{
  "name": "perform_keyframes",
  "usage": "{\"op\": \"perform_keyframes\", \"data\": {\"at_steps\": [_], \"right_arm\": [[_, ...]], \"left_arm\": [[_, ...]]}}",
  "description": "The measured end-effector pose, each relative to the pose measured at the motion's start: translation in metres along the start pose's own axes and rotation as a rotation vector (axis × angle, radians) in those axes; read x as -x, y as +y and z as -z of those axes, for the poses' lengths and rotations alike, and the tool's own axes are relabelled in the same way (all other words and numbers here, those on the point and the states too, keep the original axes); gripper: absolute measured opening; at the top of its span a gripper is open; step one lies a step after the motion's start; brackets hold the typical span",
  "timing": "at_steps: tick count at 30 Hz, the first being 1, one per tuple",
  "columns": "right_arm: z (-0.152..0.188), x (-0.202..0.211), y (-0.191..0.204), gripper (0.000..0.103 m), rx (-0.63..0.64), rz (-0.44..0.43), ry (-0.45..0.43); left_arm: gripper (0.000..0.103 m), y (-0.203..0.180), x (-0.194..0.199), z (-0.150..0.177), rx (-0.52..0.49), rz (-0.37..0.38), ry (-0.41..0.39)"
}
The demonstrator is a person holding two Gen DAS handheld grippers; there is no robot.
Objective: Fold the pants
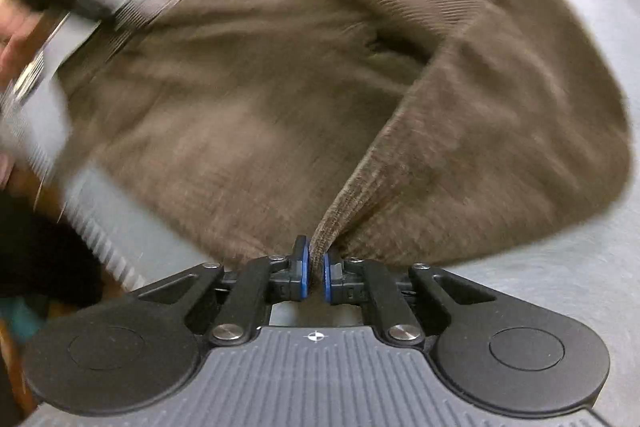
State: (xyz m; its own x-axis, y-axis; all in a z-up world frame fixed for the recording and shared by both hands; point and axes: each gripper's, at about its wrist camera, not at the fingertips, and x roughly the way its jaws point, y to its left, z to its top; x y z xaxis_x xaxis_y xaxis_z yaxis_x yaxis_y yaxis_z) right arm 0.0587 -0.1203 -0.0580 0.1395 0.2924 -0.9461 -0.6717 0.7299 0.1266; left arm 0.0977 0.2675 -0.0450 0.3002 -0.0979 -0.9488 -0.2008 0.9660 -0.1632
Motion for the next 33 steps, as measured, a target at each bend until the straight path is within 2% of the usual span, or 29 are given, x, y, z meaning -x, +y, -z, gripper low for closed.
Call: {"op": "perform_keyframes", "data": {"at_steps": [2, 3, 5, 8, 12, 16, 19, 23, 30, 31, 33], "right_arm": [[-0.003, 0.002, 0.006, 0.015, 0.042, 0.024, 0.000], [-0.006, 0.008, 0.000, 0.015, 0.018, 0.022, -0.027], [-0.012, 0.026, -0.022, 0.030, -0.088, 0.003, -0.113], [-0.021, 0.049, -0.067, 0.046, -0.302, 0.047, -0.261], [-0.032, 0.050, -0.110, 0.047, -0.530, 0.189, -0.327], [-0.057, 0.034, -0.121, 0.047, -0.603, 0.237, -0.360], [-0.081, 0.013, -0.118, 0.047, -0.590, 0.259, -0.364], [-0.111, -0.020, -0.117, 0.052, -0.544, 0.299, -0.318], [-0.132, -0.065, -0.115, 0.054, -0.441, 0.396, -0.207], [-0.131, -0.069, -0.117, 0.052, -0.433, 0.400, -0.189], [-0.128, -0.072, -0.119, 0.040, -0.435, 0.386, -0.176]], "left_arm": [[0.041, -0.005, 0.012, -0.003, -0.003, -0.122, -0.033], [0.050, -0.009, 0.021, -0.006, -0.009, -0.192, -0.066], [0.056, -0.019, 0.041, -0.014, -0.012, -0.234, -0.144], [0.068, -0.040, 0.068, -0.026, 0.030, -0.131, -0.248], [0.071, -0.075, 0.079, -0.034, 0.059, -0.051, -0.292], [0.072, -0.119, 0.066, -0.043, 0.032, -0.016, -0.288], [0.072, -0.145, 0.051, -0.046, 0.014, -0.002, -0.261], [0.073, -0.171, 0.038, -0.041, -0.045, 0.001, -0.246], [0.076, -0.167, 0.027, -0.041, -0.063, -0.005, -0.235], [0.076, -0.164, 0.027, -0.041, -0.061, -0.006, -0.235], [0.076, -0.159, 0.028, -0.043, -0.054, -0.011, -0.235]]}}
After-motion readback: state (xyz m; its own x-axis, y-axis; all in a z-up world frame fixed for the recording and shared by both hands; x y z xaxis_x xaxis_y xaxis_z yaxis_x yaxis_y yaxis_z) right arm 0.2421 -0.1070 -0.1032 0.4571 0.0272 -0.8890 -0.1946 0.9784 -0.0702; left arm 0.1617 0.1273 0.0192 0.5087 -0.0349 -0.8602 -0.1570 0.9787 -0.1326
